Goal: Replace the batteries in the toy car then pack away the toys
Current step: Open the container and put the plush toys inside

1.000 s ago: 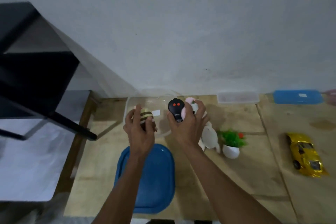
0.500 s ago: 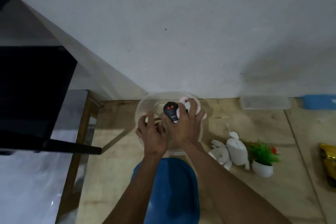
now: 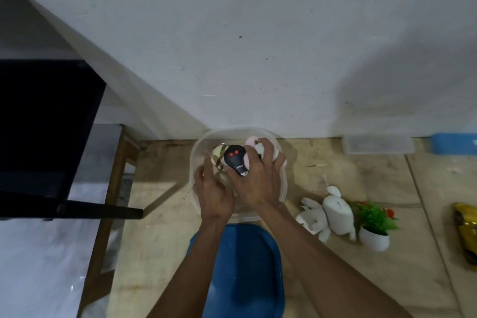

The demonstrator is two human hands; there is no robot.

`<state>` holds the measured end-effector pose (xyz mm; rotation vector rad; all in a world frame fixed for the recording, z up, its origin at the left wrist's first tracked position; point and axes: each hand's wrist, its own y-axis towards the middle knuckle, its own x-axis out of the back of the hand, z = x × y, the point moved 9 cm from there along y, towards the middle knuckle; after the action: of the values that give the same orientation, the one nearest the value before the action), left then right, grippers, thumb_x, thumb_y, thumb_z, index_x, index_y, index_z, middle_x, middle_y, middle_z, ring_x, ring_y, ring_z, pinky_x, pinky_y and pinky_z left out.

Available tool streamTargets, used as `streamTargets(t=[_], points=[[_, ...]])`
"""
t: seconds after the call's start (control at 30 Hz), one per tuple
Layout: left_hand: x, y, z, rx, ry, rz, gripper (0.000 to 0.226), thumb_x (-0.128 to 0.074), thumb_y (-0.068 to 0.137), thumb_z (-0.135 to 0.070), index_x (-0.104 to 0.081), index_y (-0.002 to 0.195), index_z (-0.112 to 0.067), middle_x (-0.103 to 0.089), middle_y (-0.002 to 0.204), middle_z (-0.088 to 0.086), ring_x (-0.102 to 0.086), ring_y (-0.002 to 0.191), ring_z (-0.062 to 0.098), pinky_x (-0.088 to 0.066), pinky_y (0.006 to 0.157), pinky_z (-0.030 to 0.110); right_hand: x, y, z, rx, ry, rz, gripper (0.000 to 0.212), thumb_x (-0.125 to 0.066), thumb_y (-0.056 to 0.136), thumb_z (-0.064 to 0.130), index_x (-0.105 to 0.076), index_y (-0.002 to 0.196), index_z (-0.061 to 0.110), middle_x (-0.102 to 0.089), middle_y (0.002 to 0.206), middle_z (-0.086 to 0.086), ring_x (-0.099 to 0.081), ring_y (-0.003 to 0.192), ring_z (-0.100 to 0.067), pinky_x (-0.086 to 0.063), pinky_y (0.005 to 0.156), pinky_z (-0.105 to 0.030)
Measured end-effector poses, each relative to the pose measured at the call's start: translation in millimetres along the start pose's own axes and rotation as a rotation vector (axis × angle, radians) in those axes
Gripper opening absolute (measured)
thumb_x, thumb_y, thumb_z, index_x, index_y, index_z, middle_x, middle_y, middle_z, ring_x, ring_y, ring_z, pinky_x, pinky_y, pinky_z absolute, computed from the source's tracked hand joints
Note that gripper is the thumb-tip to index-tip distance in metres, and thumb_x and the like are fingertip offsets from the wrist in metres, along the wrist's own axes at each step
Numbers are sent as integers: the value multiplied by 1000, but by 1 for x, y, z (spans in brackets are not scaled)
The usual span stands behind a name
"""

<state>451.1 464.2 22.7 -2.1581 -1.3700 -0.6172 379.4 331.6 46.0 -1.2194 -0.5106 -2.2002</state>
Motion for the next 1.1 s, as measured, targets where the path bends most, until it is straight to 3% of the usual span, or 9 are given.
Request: streamTargets(t=[0.17,0.27,0.37,0.47,0.6,0.73,0.87,0.97,1.1], points=[[-2,-4,8,135,-146,62,72,-38,92,7,-34,154,-28,-53,128,-9,-60,104,14,-51,94,34,-10,-2,-4,-136,133,113,60,-71,77,59,-56,127,28,-29,147,-1,-31,131,-34,-21,85,-29],[-22,-5,26,362,-309,201,73,-37,90,2,-30,156,-28,-64,126,2,-68,100,23,-60,86,49,-18,-1,-19,-210,138,162,60,-72,78,55,-53,129,29,-25,149,-1,-26,130,-37,-32,88,-33],[-18,-2,27,400,-246,216,65,-38,93,1,-37,153,-24,-58,119,0,-69,99,31,-63,70,45,-28,-5,-26,-282,92,252,57,-61,85,61,-47,134,36,-15,155,2,-21,135,-36,-44,94,-46],[-8,11,30,310,-4,215,43,-46,85,-15,-60,124,-24,-73,108,10,-71,82,36,-62,67,47,-30,-13,-29,-310,-47,324,49,-34,96,61,-47,135,36,-25,155,0,-23,137,-34,-42,99,-55],[-1,24,21,166,198,177,17,-47,83,-13,-59,91,-5,-70,90,23,-67,82,42,-52,68,35,-13,-19,-27,-271,-239,241,51,-25,101,48,-58,128,20,-52,134,-6,-39,124,-31,-40,95,-50],[13,30,-12,-78,296,16,30,-43,96,-10,-64,117,-6,-68,106,20,-63,97,37,-46,74,35,-10,-12,-23,-184,-71,69,34,-35,102,33,-56,123,15,-54,136,-7,-44,128,-30,-39,100,-45],[-19,38,-36,-511,363,110,45,-35,98,-19,-57,135,-8,-56,141,15,-46,135,32,-34,115,45,-35,-4,-31,-223,203,262,52,-16,107,39,-24,156,22,-16,166,1,-8,154,-18,-8,125,-46],[-49,46,-22,-541,533,289,60,-16,100,-33,-49,145,-10,-47,153,9,-32,148,26,-22,121,47,-50,-9,-42,-312,260,394,57,-8,106,44,-9,159,23,-6,168,5,0,154,-14,1,125,-46],[-48,39,-6,-468,659,265,58,-7,106,-37,-44,147,-21,-45,154,3,-27,150,24,-22,121,49,-60,-23,-46,-330,210,481,57,-6,105,47,-1,159,28,4,168,7,7,154,-14,2,124,-49]])
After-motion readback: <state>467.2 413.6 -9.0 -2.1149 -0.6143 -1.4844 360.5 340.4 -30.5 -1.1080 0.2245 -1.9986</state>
